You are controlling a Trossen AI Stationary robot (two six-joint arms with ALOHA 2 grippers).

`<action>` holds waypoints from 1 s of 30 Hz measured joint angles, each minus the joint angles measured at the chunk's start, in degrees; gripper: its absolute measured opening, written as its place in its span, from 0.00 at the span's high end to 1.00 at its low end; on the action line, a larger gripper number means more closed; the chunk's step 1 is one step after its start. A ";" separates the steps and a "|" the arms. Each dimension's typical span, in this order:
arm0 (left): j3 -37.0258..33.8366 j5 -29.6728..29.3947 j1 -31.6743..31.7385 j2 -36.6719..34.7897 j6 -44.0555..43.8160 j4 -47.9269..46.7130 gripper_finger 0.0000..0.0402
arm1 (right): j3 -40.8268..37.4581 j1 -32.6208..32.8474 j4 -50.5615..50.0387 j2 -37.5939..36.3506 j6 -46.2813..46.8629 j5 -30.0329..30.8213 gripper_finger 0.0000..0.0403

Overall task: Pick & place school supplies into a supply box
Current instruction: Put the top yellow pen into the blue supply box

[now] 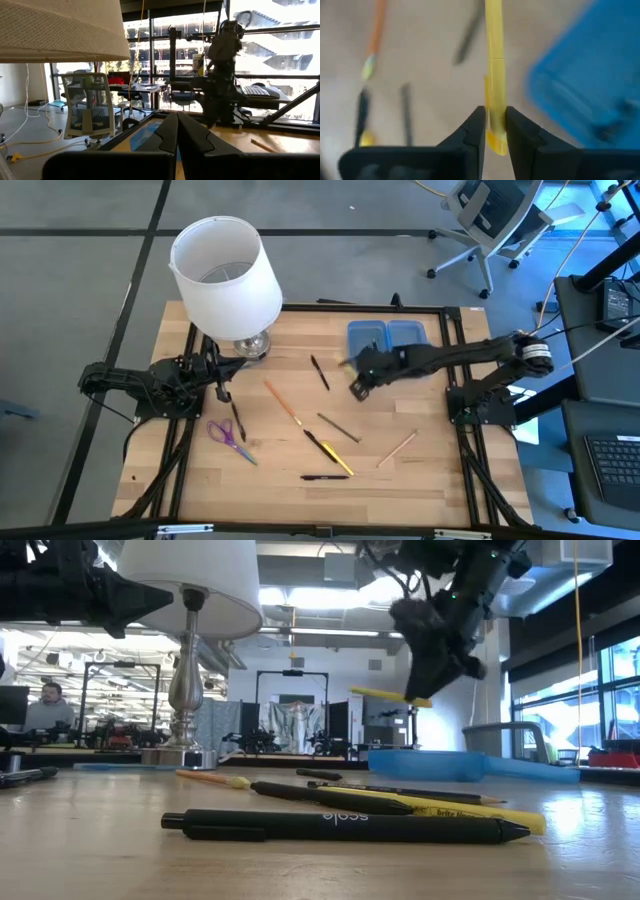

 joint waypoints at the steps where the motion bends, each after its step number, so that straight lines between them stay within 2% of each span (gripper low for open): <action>1: 0.00 0.00 0.01 0.01 0.00 0.02 0.99 | 0.00 -0.89 -2.22 -0.62 1.43 1.71 0.84; 4: 0.00 0.02 0.00 -0.01 0.00 0.02 0.99 | -0.44 -3.75 -6.79 -1.03 5.57 7.24 0.84; 7: 0.00 -0.35 0.00 -0.01 0.00 0.02 0.99 | -1.29 -6.80 -5.35 -0.25 7.91 8.73 0.84; 13: 0.00 -1.04 0.01 0.00 0.00 0.00 0.99 | -2.36 -10.69 2.85 4.37 4.97 6.42 0.83; 23: 0.00 -0.95 -0.01 0.00 -0.13 0.00 0.99 | -2.43 -13.37 3.48 13.48 5.13 3.49 0.83; 30: 0.00 -0.90 -0.01 0.01 -0.05 0.00 0.99 | -2.43 -13.31 3.61 15.05 4.08 2.15 0.83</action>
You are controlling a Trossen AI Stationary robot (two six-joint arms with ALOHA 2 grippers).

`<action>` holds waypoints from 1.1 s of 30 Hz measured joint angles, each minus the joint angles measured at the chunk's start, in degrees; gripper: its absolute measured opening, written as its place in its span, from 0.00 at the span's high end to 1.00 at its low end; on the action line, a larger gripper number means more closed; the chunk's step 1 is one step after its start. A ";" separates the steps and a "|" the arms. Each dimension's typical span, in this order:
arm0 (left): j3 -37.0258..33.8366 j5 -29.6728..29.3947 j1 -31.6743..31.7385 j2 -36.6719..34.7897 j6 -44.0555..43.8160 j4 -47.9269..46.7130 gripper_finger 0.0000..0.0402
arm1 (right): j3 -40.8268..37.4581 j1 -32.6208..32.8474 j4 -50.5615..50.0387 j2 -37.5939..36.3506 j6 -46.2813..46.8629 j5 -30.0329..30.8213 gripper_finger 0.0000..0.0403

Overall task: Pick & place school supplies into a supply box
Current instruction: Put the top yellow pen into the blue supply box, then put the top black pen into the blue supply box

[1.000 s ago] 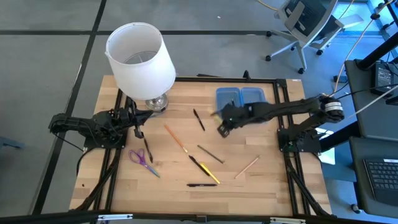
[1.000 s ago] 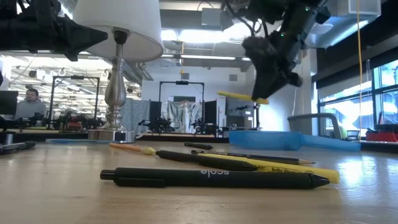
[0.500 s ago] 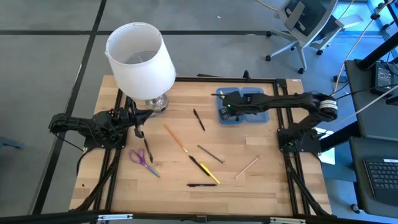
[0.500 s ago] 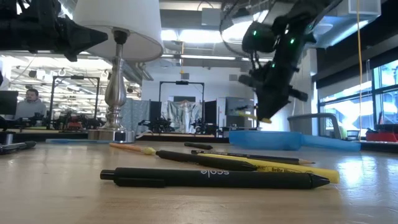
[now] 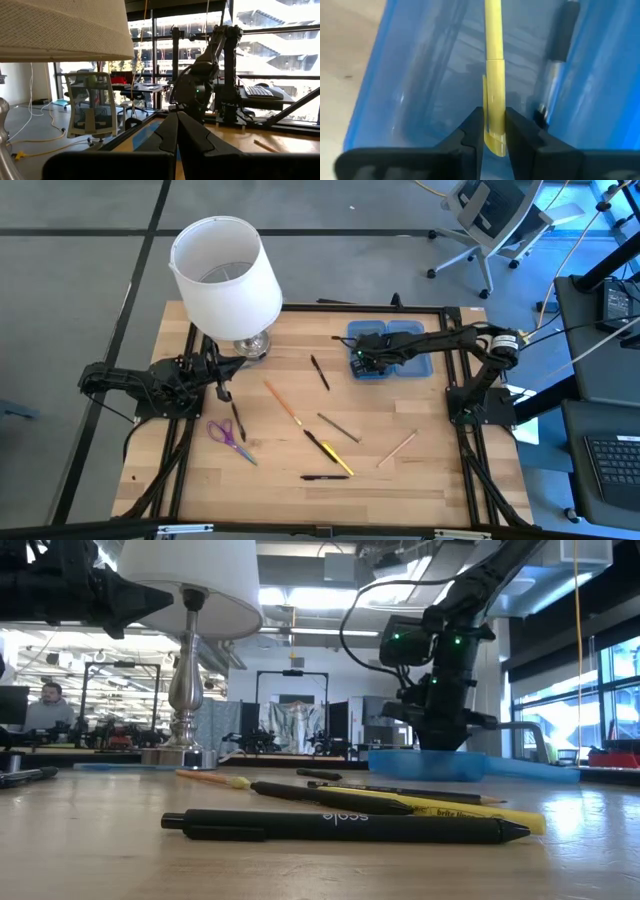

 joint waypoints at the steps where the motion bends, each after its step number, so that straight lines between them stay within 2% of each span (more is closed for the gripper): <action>1: 0.00 0.00 0.01 -0.01 0.00 0.00 0.99 | 0.00 -0.04 0.05 0.00 -0.32 -0.20 0.83; 4: 0.00 0.00 0.01 -0.01 0.00 0.00 0.99 | 0.00 -0.04 -0.04 0.00 -0.49 -0.22 0.79; 13: 0.00 0.00 0.02 -0.02 0.02 0.00 0.99 | 0.16 -0.04 -0.60 -0.11 -2.20 0.09 0.60; 22: 0.00 0.00 0.00 0.00 0.02 0.00 0.99 | 4.92 0.53 0.95 -3.67 -6.71 0.63 0.57; 26: 0.00 0.02 0.00 -0.01 0.02 0.00 0.99 | 6.96 2.29 8.23 -3.56 -6.80 -0.11 0.57; 31: 0.00 0.02 0.00 -0.02 0.02 0.00 0.99 | 6.75 5.83 23.25 -2.46 -12.83 -4.20 0.57; 33: 0.00 0.02 0.00 0.00 0.02 0.00 0.99 | 6.71 7.14 25.84 -1.54 -13.56 -4.25 0.57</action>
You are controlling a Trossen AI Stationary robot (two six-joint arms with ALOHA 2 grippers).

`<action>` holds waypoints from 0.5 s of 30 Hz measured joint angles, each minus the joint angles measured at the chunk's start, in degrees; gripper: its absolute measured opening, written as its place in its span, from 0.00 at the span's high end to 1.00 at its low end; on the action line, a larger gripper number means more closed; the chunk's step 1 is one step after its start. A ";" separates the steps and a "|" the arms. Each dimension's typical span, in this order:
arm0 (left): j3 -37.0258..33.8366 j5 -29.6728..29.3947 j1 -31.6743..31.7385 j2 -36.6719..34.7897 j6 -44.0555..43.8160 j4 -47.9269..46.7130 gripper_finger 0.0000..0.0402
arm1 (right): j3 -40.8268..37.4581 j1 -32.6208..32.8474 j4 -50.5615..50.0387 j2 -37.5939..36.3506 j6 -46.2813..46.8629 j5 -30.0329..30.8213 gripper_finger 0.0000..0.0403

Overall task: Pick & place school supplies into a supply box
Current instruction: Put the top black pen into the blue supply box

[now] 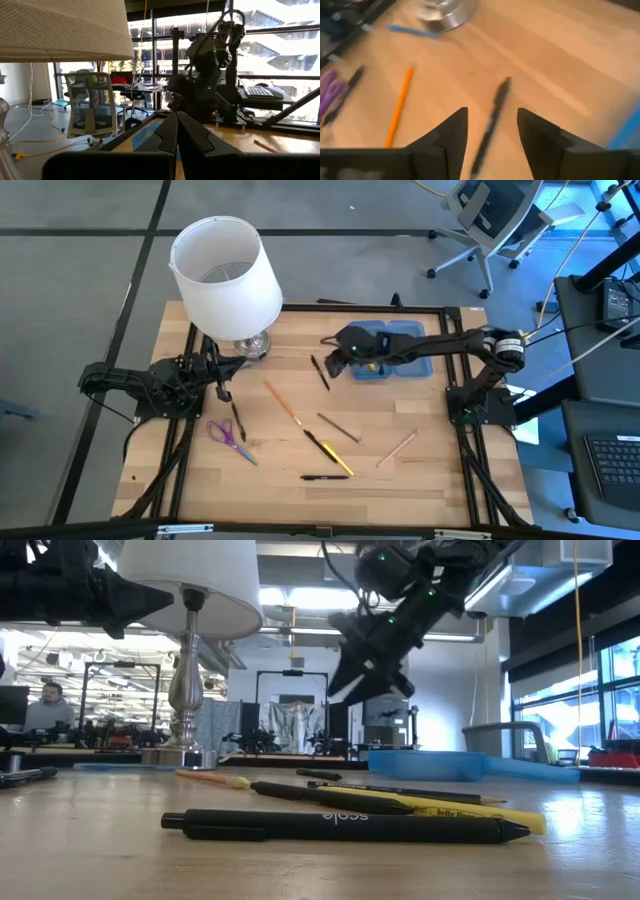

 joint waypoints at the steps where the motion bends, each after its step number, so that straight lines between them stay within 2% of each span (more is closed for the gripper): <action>1: 0.00 0.00 0.00 0.00 0.00 -0.04 0.99 | 0.00 0.57 1.55 0.61 -0.21 -0.04 0.57; 15: 0.00 -0.02 0.00 -0.02 -0.02 -0.02 0.99 | -0.04 4.29 3.22 10.41 -3.32 -0.09 0.57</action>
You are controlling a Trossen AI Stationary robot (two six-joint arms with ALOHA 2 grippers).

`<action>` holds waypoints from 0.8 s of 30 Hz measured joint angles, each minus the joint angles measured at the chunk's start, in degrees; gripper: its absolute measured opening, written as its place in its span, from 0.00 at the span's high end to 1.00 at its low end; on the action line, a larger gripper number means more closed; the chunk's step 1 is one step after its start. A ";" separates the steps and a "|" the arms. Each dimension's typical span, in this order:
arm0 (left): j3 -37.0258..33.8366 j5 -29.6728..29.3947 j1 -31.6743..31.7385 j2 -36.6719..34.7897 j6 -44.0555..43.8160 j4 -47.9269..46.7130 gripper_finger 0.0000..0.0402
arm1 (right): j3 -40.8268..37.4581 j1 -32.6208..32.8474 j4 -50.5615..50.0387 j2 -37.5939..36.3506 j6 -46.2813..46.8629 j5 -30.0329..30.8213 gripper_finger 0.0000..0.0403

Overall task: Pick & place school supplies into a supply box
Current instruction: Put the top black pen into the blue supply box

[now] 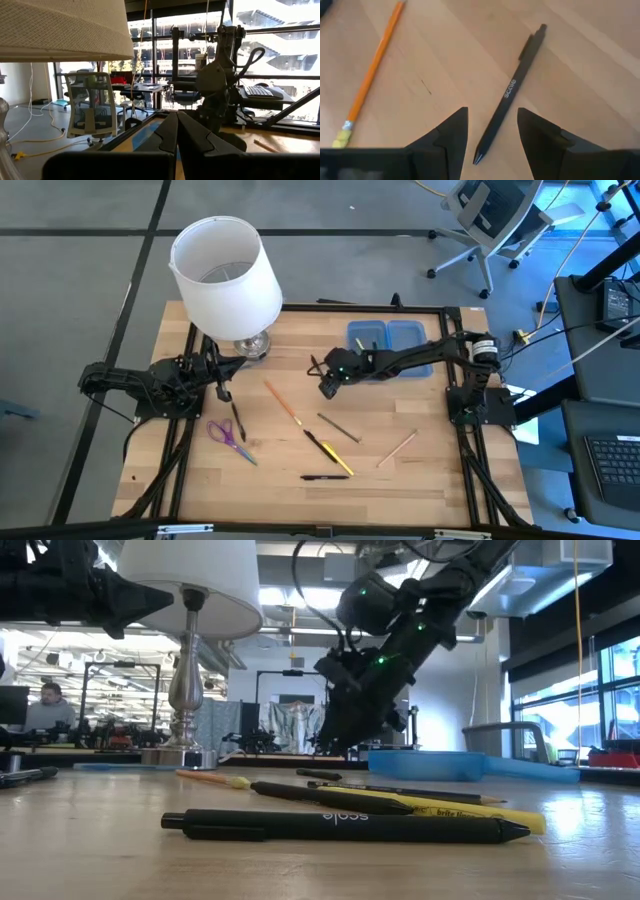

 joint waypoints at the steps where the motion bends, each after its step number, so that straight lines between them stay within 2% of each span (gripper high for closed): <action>1: 0.00 0.02 0.00 0.00 0.00 -0.02 0.99 | 0.02 0.22 0.37 0.52 -0.06 0.00 0.57; 14: 0.00 0.00 0.02 0.02 -0.04 0.00 0.99 | 0.20 1.49 1.02 5.51 -1.77 1.35 0.59; 18: 0.00 0.00 0.02 0.01 -0.02 0.01 0.99 | 0.24 1.45 0.02 5.53 -1.94 1.57 0.68; 24: 0.00 0.00 0.02 0.02 -0.04 0.02 0.99 | 0.20 1.37 -0.34 5.46 -5.78 1.57 0.89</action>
